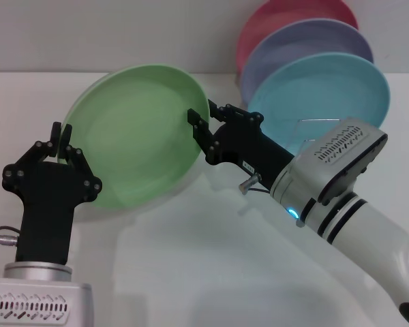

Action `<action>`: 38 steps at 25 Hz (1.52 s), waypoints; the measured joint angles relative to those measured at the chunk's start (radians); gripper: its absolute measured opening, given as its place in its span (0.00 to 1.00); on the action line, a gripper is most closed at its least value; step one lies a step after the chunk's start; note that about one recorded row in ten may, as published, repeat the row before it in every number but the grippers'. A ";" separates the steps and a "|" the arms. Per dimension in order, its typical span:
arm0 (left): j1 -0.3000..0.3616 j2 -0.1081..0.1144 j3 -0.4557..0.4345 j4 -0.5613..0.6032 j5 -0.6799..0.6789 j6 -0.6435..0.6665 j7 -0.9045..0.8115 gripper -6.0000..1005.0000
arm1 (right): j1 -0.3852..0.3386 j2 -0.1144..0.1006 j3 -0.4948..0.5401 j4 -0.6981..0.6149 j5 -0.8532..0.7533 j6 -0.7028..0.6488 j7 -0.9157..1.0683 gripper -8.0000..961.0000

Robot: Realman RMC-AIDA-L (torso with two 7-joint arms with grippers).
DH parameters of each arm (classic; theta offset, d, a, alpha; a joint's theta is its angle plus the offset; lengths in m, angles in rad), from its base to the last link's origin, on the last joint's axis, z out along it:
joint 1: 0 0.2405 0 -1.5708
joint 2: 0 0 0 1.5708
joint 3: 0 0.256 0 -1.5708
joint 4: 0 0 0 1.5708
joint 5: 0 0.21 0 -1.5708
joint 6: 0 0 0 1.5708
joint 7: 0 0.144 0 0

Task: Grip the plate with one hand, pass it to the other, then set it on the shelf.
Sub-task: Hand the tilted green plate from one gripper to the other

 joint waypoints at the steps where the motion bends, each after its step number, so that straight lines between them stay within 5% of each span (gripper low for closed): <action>1: 0.000 0.000 0.000 0.000 0.000 0.000 0.000 0.10 | 0.000 0.000 -0.001 0.000 0.000 0.000 0.000 0.34; 15: 0.002 0.000 0.000 -0.003 0.000 0.000 -0.001 0.11 | -0.002 0.000 0.002 -0.003 -0.035 0.000 -0.001 0.25; 38: -0.003 0.000 -0.001 -0.003 -0.010 -0.012 0.000 0.11 | -0.010 0.000 0.017 -0.017 -0.038 -0.005 0.002 0.24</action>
